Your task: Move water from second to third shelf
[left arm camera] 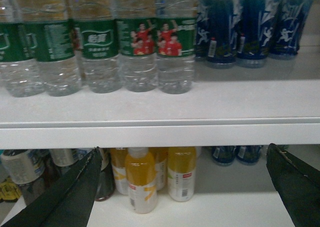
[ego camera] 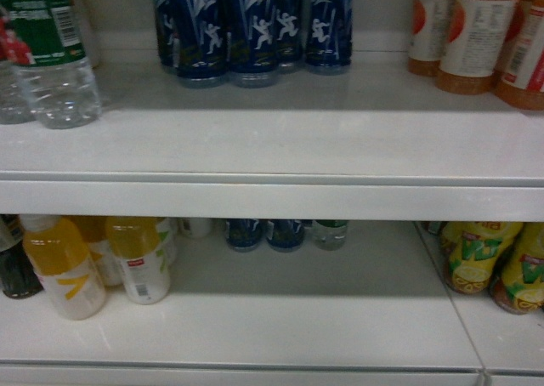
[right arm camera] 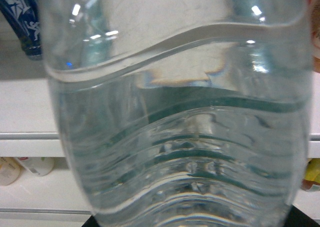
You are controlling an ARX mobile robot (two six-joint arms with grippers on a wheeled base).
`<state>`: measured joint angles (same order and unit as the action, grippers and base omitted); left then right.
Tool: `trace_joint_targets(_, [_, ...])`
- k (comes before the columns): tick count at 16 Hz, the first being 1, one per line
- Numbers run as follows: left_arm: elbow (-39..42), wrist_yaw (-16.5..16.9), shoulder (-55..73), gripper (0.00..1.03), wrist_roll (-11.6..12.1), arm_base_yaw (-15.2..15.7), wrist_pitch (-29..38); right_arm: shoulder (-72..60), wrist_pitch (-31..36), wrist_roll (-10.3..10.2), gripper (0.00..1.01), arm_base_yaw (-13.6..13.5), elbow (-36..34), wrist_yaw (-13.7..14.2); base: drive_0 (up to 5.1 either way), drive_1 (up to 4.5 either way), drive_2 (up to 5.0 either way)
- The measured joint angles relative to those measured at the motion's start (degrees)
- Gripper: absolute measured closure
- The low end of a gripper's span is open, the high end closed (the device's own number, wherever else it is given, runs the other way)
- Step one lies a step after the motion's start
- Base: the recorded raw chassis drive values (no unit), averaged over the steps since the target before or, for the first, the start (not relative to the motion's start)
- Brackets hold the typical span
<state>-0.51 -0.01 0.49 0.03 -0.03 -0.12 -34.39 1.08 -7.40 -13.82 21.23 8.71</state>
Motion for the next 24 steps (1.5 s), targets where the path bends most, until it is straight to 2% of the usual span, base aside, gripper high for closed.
trace_joint_targets(24, [0.0, 0.0, 0.0, 0.05, 0.0, 0.0, -0.2, 0.0, 0.4, 0.0, 0.61, 0.0, 0.0, -0.2, -5.0, 2.44, 2.4])
